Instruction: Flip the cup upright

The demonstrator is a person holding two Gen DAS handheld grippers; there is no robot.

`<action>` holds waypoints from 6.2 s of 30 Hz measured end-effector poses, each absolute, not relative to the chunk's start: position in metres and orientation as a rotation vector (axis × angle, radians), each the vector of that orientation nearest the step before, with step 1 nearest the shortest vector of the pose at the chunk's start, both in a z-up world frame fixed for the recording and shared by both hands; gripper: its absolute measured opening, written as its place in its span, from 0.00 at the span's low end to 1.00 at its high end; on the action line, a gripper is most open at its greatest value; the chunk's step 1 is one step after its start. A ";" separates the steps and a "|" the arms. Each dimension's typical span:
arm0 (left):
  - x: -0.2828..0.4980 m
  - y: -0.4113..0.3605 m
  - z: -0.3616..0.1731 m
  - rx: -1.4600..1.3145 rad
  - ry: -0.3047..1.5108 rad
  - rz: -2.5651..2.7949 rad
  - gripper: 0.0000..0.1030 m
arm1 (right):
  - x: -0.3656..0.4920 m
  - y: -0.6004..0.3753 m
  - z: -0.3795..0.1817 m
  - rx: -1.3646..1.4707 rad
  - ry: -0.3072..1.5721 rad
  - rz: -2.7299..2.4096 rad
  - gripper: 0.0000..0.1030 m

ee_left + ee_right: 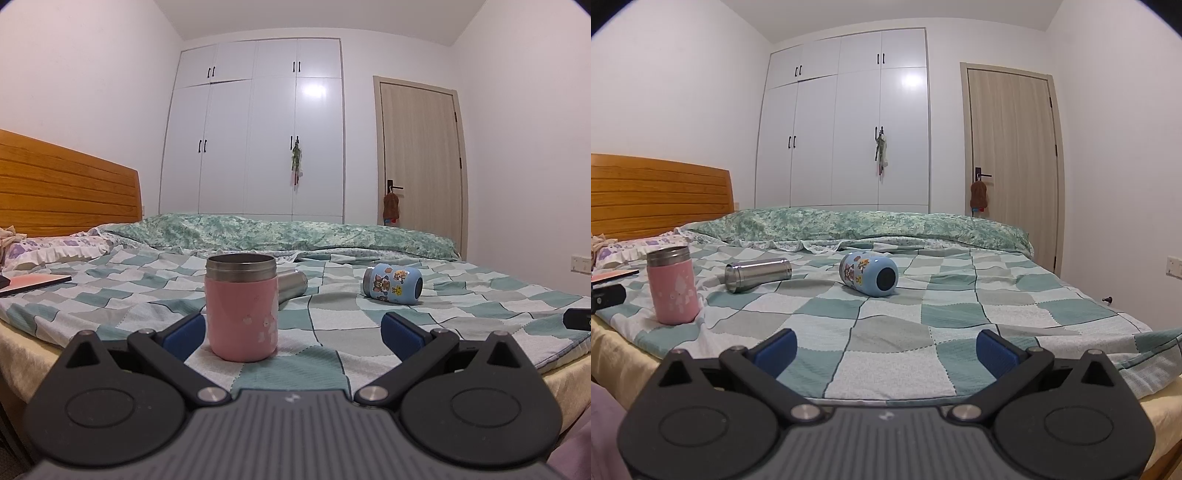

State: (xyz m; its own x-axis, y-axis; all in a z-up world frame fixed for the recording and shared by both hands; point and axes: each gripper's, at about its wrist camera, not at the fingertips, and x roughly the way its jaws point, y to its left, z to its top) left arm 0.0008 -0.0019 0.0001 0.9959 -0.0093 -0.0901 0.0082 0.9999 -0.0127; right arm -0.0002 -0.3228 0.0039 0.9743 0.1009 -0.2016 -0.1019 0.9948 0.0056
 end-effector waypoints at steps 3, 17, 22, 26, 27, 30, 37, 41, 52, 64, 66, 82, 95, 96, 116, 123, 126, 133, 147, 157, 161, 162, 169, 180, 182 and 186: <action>-0.002 -0.001 0.000 -0.013 0.086 -0.008 1.00 | 0.000 -0.323 0.004 -0.005 0.203 0.102 1.00; -0.002 -0.001 0.000 -0.013 0.085 -0.008 1.00 | -0.001 -0.323 0.004 -0.005 0.203 0.102 1.00; -0.002 -0.001 0.000 -0.013 0.085 -0.008 1.00 | -0.001 -0.323 0.004 -0.005 0.203 0.102 1.00; -0.002 -0.001 0.000 -0.013 0.085 -0.008 1.00 | -0.001 -0.323 0.004 -0.005 0.203 0.102 1.00; -0.002 -0.001 0.000 -0.013 0.085 -0.008 1.00 | -0.001 -0.324 0.004 -0.005 0.203 0.102 1.00; -0.002 -0.001 0.000 -0.013 0.085 -0.008 1.00 | -0.001 -0.323 0.005 -0.005 0.203 0.102 1.00; -0.002 -0.001 0.000 -0.014 0.085 -0.009 1.00 | -0.001 -0.323 0.004 -0.005 0.203 0.102 1.00; -0.002 -0.001 0.000 -0.014 0.085 -0.008 1.00 | -0.001 -0.323 0.004 -0.005 0.203 0.102 1.00; -0.002 -0.001 0.000 -0.014 0.085 -0.008 1.00 | 0.000 -0.323 0.004 -0.005 0.204 0.102 1.00; -0.002 -0.001 0.000 -0.013 0.084 -0.008 1.00 | 0.000 -0.323 0.004 -0.005 0.204 0.102 1.00; -0.002 -0.001 0.000 -0.013 0.084 -0.008 1.00 | 0.000 -0.323 0.004 -0.005 0.204 0.102 1.00; 0.011 -0.012 0.013 0.039 0.081 -0.100 1.00 | 0.024 -0.315 0.017 -0.011 0.271 0.188 1.00; 0.127 -0.048 0.032 0.092 0.190 -0.289 1.00 | 0.122 -0.306 0.046 -0.107 0.291 0.215 1.00; 0.137 -0.051 0.032 0.104 0.193 -0.303 1.00 | 0.132 -0.305 0.048 -0.112 0.296 0.216 1.00; 0.316 -0.059 0.033 0.250 0.287 -0.428 1.00 | 0.335 -0.278 0.069 -0.232 0.461 0.273 1.00; 0.364 -0.047 0.038 0.339 0.333 -0.458 1.00 | 0.402 -0.247 0.059 -0.351 0.555 0.279 1.00; 0.386 -0.049 0.038 0.371 0.385 -0.457 1.00 | 0.426 -0.237 0.051 -0.408 0.601 0.271 1.00; 0.417 -0.050 0.033 0.398 0.443 -0.443 1.00 | 0.461 -0.227 0.039 -0.448 0.683 0.312 1.00; 0.431 -0.056 0.020 0.389 0.494 -0.472 1.00 | 0.499 -0.216 0.007 -0.517 0.794 0.341 0.88; 0.427 -0.056 0.019 0.387 0.483 -0.482 1.00 | 0.498 -0.217 0.005 -0.568 0.775 0.391 0.85; 0.426 -0.057 0.022 0.387 0.478 -0.478 1.00 | 0.486 -0.214 0.010 -0.625 0.750 0.401 0.85; 0.425 -0.057 0.023 0.386 0.477 -0.478 1.00 | 0.483 -0.214 0.012 -0.630 0.740 0.396 0.85; 0.408 -0.059 0.038 0.368 0.465 -0.480 1.00 | 0.461 -0.216 0.037 -0.631 0.696 0.381 0.85; 0.323 -0.066 0.091 0.339 0.406 -0.470 1.00 | 0.373 -0.213 0.097 -0.616 0.647 0.365 0.85; 0.299 -0.064 0.101 0.335 0.391 -0.463 1.00 | 0.350 -0.211 0.107 -0.620 0.640 0.361 0.85; 0.252 -0.056 0.118 0.323 0.371 -0.447 1.00 | 0.300 -0.203 0.126 -0.620 0.635 0.361 0.85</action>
